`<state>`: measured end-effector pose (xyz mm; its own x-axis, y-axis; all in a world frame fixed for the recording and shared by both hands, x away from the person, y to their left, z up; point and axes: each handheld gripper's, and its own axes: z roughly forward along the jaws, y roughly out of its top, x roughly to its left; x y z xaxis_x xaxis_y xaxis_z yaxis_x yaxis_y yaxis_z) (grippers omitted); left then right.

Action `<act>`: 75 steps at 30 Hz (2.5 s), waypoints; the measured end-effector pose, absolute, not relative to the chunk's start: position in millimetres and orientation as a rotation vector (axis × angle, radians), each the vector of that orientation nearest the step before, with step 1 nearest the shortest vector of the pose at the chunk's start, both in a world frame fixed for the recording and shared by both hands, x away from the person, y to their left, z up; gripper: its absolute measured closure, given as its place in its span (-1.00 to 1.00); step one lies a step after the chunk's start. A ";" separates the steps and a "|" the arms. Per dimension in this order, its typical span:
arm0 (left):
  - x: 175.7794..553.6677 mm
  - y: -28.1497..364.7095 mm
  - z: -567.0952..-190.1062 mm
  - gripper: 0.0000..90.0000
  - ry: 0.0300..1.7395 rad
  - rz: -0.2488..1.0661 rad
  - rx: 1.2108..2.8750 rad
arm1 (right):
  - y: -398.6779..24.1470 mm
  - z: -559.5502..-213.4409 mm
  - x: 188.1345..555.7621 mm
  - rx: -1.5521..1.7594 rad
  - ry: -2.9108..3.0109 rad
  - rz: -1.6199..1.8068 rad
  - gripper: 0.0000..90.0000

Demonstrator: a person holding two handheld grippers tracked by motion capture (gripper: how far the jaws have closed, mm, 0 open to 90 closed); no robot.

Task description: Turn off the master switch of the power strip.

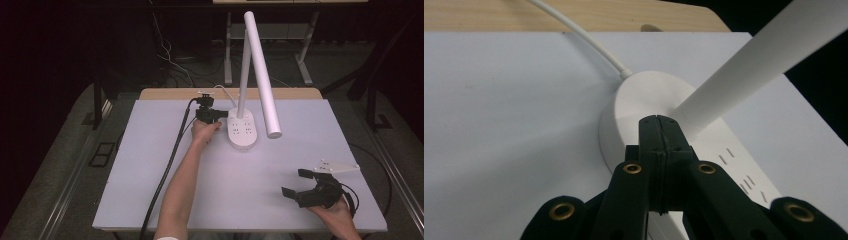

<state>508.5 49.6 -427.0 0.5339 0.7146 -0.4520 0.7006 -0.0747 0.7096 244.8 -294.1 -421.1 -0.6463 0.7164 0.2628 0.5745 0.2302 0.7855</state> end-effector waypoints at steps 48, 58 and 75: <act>417.9 137.4 -362.8 -1.00 0.989 0.043 1.825 | -290.4 -422.1 245.2 1.230 2.351 1.372 -1.00; 384.7 152.2 -360.9 -1.00 0.950 0.104 1.830 | -290.3 -422.3 245.3 1.231 2.351 1.368 -1.00; 323.3 170.0 -385.1 -1.00 0.903 0.148 1.844 | -290.3 -423.0 245.7 1.230 2.348 1.357 -1.00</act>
